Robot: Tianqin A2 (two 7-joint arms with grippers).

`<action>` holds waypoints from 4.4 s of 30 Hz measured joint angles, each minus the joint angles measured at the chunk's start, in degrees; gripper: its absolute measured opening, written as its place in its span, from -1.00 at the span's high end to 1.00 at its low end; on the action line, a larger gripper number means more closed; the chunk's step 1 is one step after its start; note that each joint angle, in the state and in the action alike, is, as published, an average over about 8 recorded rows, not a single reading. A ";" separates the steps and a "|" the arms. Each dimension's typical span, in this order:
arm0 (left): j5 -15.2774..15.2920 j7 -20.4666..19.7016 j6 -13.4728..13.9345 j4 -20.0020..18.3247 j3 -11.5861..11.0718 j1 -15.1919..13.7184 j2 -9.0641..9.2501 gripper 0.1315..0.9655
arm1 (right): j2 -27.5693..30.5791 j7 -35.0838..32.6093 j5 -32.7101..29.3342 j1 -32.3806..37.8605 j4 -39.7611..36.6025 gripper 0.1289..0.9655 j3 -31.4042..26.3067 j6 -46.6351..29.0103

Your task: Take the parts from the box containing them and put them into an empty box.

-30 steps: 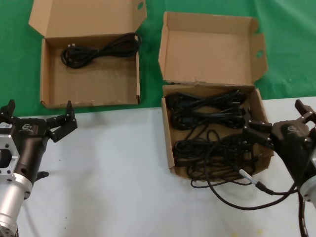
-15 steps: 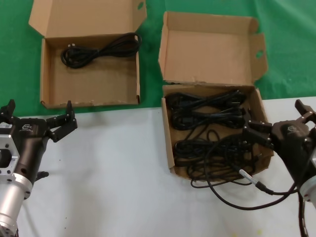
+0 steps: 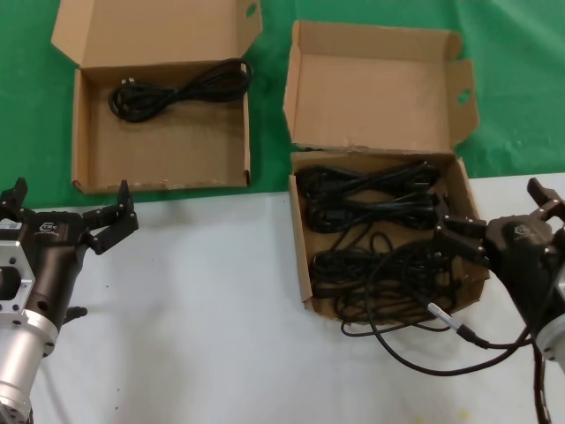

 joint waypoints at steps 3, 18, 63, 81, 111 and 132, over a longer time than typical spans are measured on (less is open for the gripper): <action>0.00 0.00 0.00 0.00 0.00 0.00 0.00 -1.00 | 0.00 0.00 0.00 0.00 0.00 -1.00 0.00 0.00; 0.00 0.00 0.00 0.00 0.00 0.00 0.00 -1.00 | 0.00 0.00 0.00 0.00 0.00 -1.00 0.00 0.00; 0.00 0.00 0.00 0.00 0.00 0.00 0.00 -1.00 | 0.00 0.00 0.00 0.00 0.00 -1.00 0.00 0.00; 0.00 0.00 0.00 0.00 0.00 0.00 0.00 -1.00 | 0.00 0.00 0.00 0.00 0.00 -1.00 0.00 0.00; 0.00 0.00 0.00 0.00 0.00 0.00 0.00 -1.00 | 0.00 0.00 0.00 0.00 0.00 -1.00 0.00 0.00; 0.00 0.00 0.00 0.00 0.00 0.00 0.00 -1.00 | 0.00 0.00 0.00 0.00 0.00 -1.00 0.00 0.00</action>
